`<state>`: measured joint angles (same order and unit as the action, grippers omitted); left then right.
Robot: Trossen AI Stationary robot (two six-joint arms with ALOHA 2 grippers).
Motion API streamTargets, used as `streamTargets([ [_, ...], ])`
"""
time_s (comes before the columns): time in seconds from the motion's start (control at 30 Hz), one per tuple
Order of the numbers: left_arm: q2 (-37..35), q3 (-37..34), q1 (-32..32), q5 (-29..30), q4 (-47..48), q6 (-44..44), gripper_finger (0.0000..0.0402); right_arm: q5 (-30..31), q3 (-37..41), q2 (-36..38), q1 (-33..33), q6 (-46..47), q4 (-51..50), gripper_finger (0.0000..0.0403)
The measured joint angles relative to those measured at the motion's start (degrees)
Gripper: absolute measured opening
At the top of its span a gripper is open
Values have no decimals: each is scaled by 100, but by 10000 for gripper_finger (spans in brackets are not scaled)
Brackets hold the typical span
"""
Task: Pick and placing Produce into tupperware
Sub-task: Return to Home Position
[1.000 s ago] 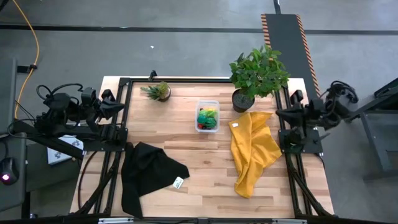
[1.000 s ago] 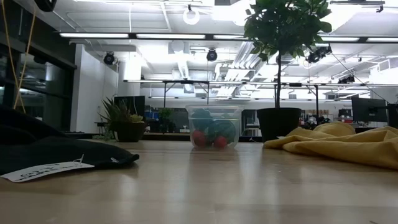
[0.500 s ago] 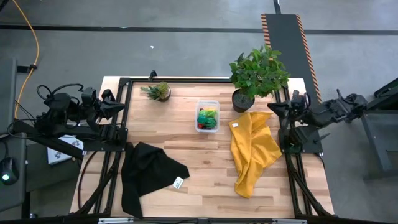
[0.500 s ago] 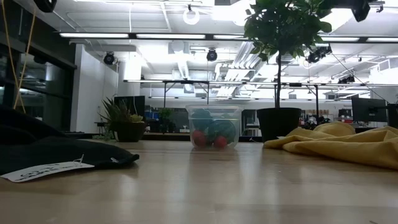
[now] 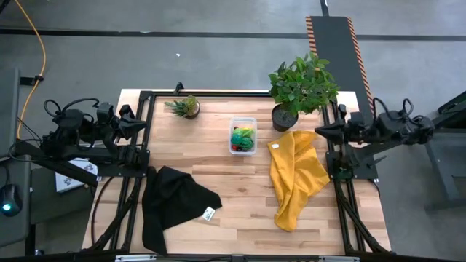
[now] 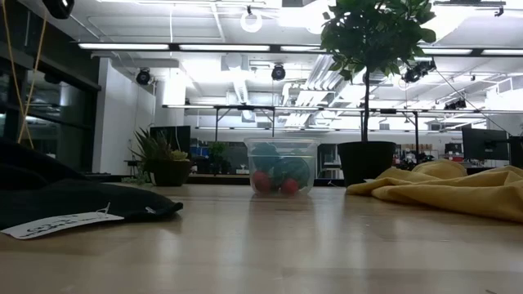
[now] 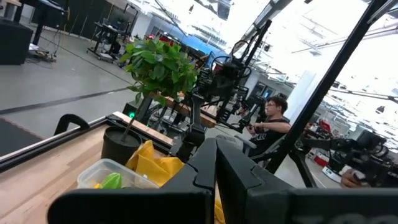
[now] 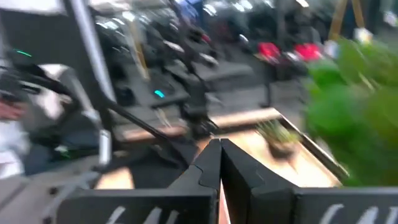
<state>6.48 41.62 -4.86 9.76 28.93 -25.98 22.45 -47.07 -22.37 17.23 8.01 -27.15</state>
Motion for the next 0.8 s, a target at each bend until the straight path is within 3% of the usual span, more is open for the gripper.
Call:
streamTargets([
  [0.2,-1,-1,1,56,65,-23,0,-1384,577,-80,-300,-730,1799,0],
  [0.27,0,-1,2,148,148,-111,0,-1426,874,-113,-480,-756,2153,0],
  [0.4,0,-1,2,192,172,-155,0,-1498,1368,-153,-915,-498,2183,0],
  [0.8,0,-1,0,192,337,-142,0,-2747,1868,-163,-2593,-304,2180,0],
])
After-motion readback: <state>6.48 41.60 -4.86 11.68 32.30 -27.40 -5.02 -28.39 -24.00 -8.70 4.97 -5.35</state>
